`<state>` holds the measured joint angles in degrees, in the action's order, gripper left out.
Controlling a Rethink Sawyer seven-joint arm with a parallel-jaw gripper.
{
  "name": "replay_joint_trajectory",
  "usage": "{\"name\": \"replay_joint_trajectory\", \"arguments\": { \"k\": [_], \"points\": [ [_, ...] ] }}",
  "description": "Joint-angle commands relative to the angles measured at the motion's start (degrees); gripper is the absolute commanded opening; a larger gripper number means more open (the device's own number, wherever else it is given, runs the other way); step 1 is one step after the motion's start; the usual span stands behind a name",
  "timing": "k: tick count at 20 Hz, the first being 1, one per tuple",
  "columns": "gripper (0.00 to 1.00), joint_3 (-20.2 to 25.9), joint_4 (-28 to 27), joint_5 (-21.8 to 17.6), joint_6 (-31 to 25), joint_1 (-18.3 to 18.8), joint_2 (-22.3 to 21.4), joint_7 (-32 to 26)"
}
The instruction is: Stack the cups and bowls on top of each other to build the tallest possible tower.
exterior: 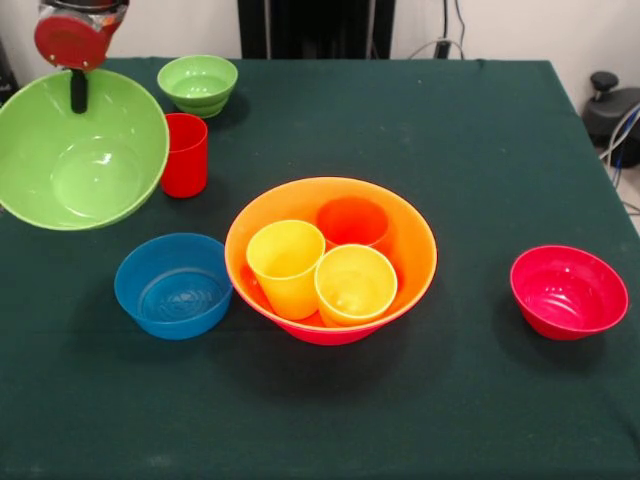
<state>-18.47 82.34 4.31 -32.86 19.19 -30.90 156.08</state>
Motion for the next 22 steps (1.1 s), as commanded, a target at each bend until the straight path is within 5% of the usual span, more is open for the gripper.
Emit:
{"name": "replay_joint_trajectory", "arguments": {
  "k": [1, 22],
  "points": [
    [0.00, 4.5, 3.3, 0.6, -2.9, -0.3, -0.3, 1.8],
    [0.00, 6.3, 1.0, 2.1, -4.4, -3.2, 1.0, 2.6]
  ]
}}
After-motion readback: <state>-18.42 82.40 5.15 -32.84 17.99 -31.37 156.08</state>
